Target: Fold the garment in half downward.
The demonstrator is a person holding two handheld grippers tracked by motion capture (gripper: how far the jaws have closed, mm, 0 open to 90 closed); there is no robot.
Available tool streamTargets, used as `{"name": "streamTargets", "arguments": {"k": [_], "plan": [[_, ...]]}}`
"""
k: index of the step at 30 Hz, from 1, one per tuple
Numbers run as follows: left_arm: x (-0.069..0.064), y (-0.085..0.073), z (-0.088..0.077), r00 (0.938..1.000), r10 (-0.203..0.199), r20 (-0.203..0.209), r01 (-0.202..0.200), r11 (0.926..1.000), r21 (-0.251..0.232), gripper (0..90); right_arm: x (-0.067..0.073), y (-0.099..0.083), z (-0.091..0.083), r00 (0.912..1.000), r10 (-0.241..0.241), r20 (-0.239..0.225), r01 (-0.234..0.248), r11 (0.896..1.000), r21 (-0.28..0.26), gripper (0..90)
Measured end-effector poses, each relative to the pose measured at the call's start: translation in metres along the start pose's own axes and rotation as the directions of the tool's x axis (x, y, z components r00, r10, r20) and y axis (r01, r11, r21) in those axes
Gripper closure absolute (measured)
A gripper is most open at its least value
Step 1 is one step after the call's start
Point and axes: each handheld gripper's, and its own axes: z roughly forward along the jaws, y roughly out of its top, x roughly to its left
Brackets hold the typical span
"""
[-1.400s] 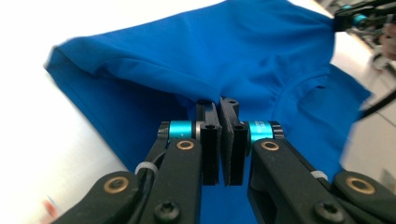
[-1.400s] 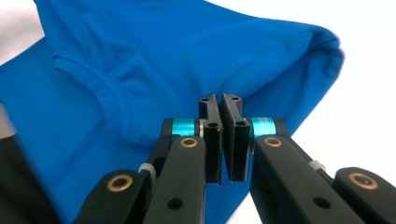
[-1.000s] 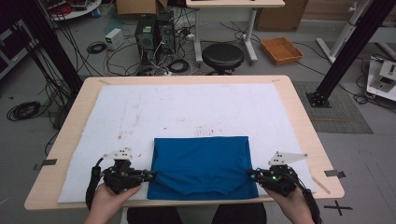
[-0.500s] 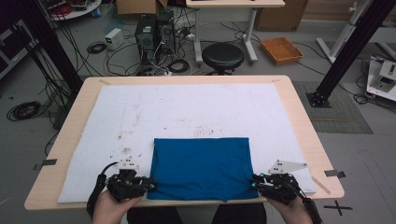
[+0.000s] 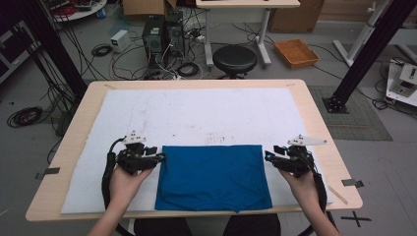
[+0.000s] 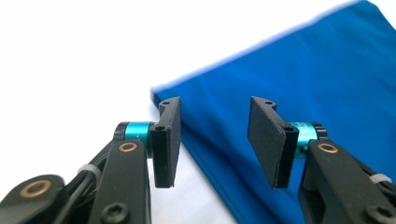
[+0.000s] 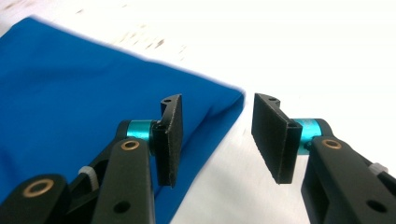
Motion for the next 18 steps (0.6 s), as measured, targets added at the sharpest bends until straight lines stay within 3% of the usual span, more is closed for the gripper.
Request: {"name": "streamTargets", "arguments": {"k": [3,7,9,12,16,18], "plan": [[0.007,0.009,0.019,0.9983,0.028,-0.051,-0.028,0.9996,0.003,54.3,-0.005,0.008,0.019,0.9998,0.015,0.016,-0.015,1.0,0.013,54.0],[0.013,0.012,0.041,0.9998,0.001,-0.022,0.0,0.999,0.044,54.3,-0.012,0.016,0.044,0.9982,0.044,0.039,-0.047,0.997,0.058,50.9],[0.014,0.011,0.047,0.9994,0.01,-0.034,-0.008,0.997,0.077,54.3,-0.015,0.018,0.054,0.997,0.064,0.044,-0.068,0.994,0.085,51.3],[0.015,0.007,0.052,0.9996,0.006,-0.027,-0.003,0.995,0.1,58.5,-0.018,0.017,0.065,0.9968,0.068,0.043,-0.073,0.988,0.132,61.8],[0.011,0.002,0.051,0.9963,0.078,-0.034,-0.074,0.9913,0.109,76.2,-0.018,0.013,0.069,0.9994,0.032,0.015,-0.034,0.987,0.158,78.6],[0.011,0.002,0.05,0.9973,0.07,-0.024,-0.067,0.992,0.107,82.2,-0.016,0.012,0.068,0.9999,0.005,0.011,-0.007,0.988,0.154,83.1]]}}
